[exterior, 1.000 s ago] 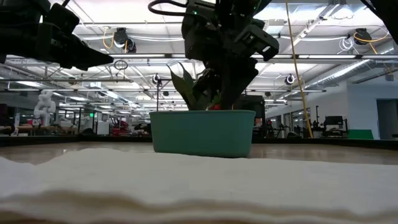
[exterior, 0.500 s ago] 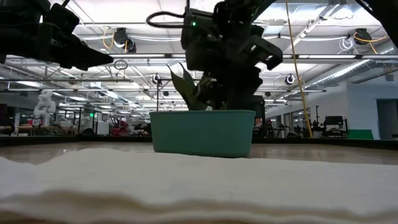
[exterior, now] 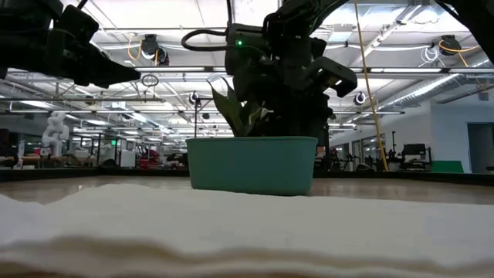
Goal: Pick and placing Produce into tupperware
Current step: Put the red strawberry into the green bin
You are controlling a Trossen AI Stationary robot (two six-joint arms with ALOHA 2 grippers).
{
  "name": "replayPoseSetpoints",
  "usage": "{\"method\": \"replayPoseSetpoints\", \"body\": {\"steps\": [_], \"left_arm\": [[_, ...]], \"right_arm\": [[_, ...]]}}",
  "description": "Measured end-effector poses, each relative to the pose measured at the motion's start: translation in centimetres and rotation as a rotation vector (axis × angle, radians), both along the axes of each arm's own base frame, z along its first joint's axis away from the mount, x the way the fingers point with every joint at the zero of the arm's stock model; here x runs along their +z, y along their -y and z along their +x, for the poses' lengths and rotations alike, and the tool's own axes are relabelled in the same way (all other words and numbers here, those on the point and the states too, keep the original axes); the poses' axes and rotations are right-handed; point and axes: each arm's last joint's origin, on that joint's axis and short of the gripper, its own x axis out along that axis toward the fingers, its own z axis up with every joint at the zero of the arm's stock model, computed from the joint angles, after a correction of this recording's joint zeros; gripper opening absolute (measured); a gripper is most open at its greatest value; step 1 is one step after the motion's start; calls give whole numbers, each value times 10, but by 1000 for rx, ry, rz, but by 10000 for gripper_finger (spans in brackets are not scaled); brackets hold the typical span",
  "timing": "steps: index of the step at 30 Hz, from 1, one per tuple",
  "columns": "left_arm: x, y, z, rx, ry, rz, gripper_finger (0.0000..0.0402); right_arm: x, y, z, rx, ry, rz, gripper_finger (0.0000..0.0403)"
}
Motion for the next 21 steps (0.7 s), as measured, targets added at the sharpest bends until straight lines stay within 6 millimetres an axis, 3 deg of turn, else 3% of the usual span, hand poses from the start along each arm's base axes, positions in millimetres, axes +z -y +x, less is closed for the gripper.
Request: {"method": "replayPoseSetpoints", "body": {"steps": [21], "left_arm": [[-1, 0, 0, 1, -6, 0, 26]], "right_arm": [[-1, 10, -3, -114, -73, -7, 130]]}}
